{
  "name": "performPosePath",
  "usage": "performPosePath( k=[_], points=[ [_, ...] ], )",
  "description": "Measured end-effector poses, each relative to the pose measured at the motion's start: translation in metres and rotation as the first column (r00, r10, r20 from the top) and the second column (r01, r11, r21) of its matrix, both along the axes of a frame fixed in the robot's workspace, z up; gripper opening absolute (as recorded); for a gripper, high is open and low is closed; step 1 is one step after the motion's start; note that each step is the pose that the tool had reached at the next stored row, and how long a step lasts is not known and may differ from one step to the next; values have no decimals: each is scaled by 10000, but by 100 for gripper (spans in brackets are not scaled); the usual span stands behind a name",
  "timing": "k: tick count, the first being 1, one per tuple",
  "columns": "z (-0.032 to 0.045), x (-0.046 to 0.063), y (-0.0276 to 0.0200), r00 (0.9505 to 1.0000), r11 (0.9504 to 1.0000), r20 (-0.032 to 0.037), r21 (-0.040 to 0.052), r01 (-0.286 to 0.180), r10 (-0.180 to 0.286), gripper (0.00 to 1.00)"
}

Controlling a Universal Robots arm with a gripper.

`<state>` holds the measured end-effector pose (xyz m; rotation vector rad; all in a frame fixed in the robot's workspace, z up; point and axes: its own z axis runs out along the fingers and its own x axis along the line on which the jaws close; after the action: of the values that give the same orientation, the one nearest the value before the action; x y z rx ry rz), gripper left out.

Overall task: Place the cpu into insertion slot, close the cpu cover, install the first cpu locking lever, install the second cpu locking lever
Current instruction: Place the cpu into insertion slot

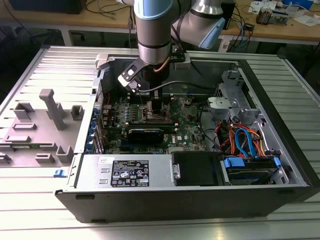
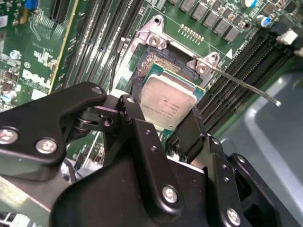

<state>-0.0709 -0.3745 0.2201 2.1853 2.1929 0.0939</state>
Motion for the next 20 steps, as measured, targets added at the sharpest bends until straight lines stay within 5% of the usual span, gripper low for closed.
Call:
performPosePath(
  k=[7, 10, 20],
  points=[
    [-121, 0, 0, 10000, 10000, -11, -75, 19, -19, 54],
    [-154, 0, 0, 10000, 9998, -15, -191, 34, -34, 54],
    [-180, 0, 0, 10000, 9998, -14, -194, 34, -34, 54]
  ],
)
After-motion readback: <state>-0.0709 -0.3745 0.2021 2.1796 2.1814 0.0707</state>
